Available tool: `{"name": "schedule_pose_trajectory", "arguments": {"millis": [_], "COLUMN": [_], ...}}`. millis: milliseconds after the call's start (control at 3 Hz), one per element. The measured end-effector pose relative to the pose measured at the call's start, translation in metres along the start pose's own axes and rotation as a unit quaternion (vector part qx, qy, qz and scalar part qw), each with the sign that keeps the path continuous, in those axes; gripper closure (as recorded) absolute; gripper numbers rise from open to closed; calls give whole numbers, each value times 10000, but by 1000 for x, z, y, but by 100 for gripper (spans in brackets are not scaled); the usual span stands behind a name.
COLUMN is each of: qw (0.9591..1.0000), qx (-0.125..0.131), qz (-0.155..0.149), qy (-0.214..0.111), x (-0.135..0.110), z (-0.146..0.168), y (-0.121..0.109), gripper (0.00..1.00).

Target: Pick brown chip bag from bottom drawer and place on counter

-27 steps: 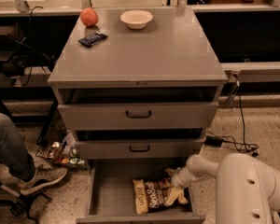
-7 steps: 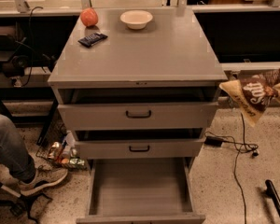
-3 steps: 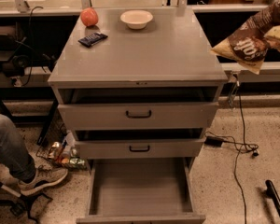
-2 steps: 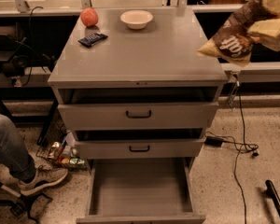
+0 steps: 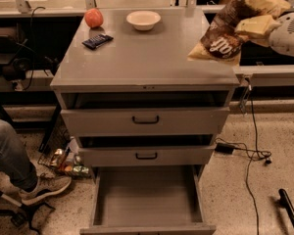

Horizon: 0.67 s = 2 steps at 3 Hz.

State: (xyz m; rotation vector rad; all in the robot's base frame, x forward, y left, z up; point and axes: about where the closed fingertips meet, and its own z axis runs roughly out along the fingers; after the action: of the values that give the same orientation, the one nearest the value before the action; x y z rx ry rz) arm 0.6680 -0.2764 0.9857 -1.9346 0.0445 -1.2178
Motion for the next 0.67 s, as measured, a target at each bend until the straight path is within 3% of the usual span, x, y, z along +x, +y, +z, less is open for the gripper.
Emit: {"name": "schedule_pose_trajectory", "arguments": {"millis": [667], "qw": [9982], "qx": [111], "qz": [-205], "qy": [-552], "x": [-8], "z": [61], "y": [-19], "gripper": [100]}}
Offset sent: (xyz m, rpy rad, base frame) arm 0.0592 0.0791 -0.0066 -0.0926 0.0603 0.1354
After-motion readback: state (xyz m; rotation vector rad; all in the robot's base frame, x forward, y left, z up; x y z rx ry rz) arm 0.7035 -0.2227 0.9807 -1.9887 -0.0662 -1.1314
